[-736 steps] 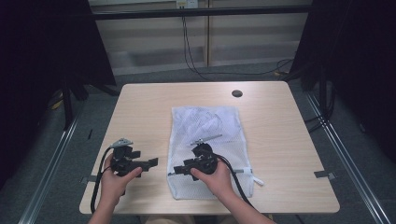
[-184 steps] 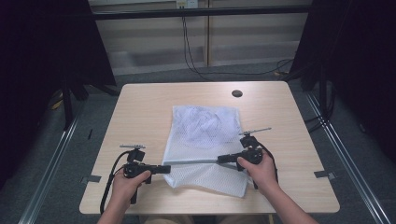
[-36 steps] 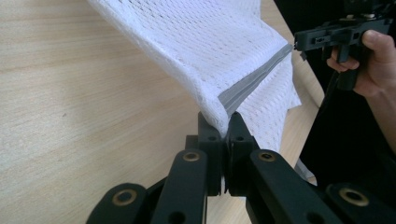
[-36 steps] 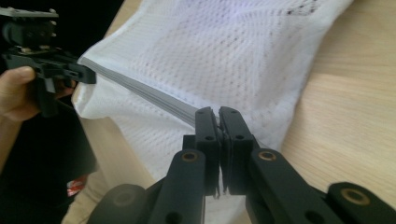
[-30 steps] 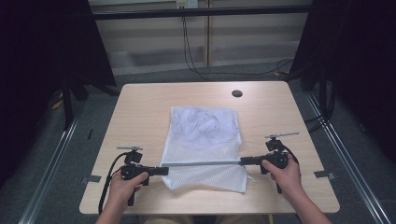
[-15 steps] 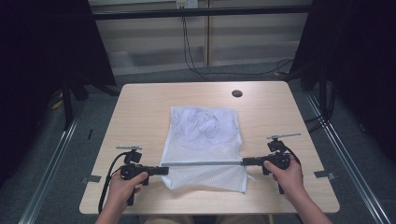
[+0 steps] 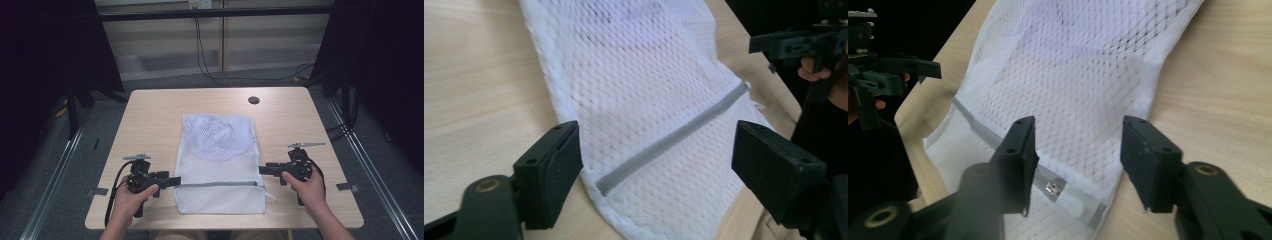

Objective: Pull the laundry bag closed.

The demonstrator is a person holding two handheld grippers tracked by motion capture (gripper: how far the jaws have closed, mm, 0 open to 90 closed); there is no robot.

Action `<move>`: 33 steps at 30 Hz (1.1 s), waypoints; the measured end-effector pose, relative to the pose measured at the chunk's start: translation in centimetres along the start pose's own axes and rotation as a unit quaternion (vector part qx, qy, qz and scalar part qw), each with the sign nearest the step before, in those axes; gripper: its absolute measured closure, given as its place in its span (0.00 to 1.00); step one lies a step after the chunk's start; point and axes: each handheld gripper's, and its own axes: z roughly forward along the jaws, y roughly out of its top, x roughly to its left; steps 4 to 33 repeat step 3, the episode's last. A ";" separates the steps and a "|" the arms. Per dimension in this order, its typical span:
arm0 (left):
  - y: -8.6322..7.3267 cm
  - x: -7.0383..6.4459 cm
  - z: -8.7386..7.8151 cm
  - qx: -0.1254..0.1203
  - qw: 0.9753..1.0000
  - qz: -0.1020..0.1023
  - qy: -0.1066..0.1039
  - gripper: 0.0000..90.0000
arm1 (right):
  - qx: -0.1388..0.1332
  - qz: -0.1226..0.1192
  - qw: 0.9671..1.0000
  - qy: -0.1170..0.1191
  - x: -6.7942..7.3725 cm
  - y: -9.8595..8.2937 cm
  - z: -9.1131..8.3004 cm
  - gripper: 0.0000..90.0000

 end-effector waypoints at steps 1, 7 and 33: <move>0.0 0.2 0.0 0.001 1.000 0.006 0.011 0.19 | -0.005 -0.005 1.000 -0.005 -0.1 0.0 0.0 0.46; 0.0 0.5 0.0 0.002 1.000 0.009 0.026 0.16 | -0.011 -0.003 1.000 -0.010 -0.2 0.1 0.0 0.42; 0.0 0.5 0.0 0.002 1.000 0.009 0.026 0.16 | -0.011 -0.003 1.000 -0.010 -0.2 0.1 0.0 0.42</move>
